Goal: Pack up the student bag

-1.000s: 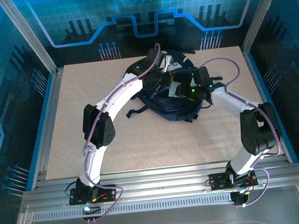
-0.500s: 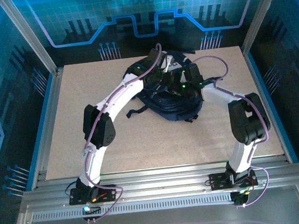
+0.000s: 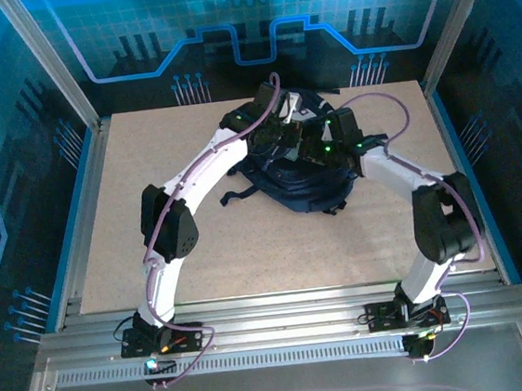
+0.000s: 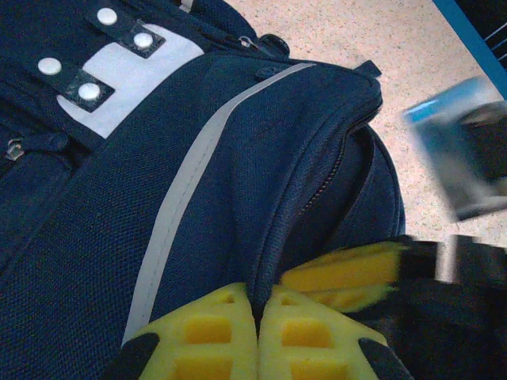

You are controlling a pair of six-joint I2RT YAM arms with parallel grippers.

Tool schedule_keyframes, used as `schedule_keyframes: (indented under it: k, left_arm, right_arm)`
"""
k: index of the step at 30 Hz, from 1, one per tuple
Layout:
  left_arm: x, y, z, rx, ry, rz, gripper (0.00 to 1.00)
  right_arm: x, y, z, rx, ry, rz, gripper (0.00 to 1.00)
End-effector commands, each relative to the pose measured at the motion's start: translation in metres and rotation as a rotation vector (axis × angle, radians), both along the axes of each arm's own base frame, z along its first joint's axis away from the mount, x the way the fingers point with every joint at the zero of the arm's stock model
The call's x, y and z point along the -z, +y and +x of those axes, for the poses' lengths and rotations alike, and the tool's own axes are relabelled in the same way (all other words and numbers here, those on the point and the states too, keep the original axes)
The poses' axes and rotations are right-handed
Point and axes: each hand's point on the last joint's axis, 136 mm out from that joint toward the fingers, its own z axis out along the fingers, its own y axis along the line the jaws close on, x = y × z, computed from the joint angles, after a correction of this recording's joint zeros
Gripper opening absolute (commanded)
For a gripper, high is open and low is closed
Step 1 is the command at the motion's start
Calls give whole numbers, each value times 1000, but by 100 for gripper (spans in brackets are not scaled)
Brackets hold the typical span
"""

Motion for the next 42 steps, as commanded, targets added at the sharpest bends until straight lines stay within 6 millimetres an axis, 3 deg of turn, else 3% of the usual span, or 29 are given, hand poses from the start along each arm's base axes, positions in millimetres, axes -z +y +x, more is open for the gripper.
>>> schedule_keyframes:
  k: [1,3,5,7,8,9,13,21,28,35,42]
  left_arm:
    - [-81,-6,-11,46,-153,-93,20]
    - [-71,-2,-12,35,-139,-66,57]
    - [-60,10,-13,-6,-124,-24,80]
    - [-52,25,-16,-54,-119,12,98]
    - [-47,36,-19,-84,-118,31,99]
    - [-43,50,-23,-118,-117,50,99]
    - [-29,110,-40,-246,-108,101,99]
    - [26,266,-90,-643,51,120,99]
    - [80,359,-138,-955,227,141,99]
    - [128,401,-169,-1147,350,93,99]
    - [166,418,-200,-1295,459,62,99]
  right_arm:
    - [-25,-19,-10,12,-63,-43,33]
    - [-31,-22,-17,1,-71,-54,33]
    - [-36,-28,-26,2,-82,-79,41]
    - [-40,-35,-32,20,-88,-103,69]
    - [-42,-39,-35,28,-87,-117,89]
    - [-43,-43,-37,37,-81,-131,100]
    - [-39,-58,-40,88,-31,-130,100]
    - [-25,-56,-44,66,-33,-103,100]
    - [-7,-42,-57,18,-7,-125,100]
    - [16,-25,-73,0,47,-164,100]
    - [27,-16,-76,-35,76,-153,100]
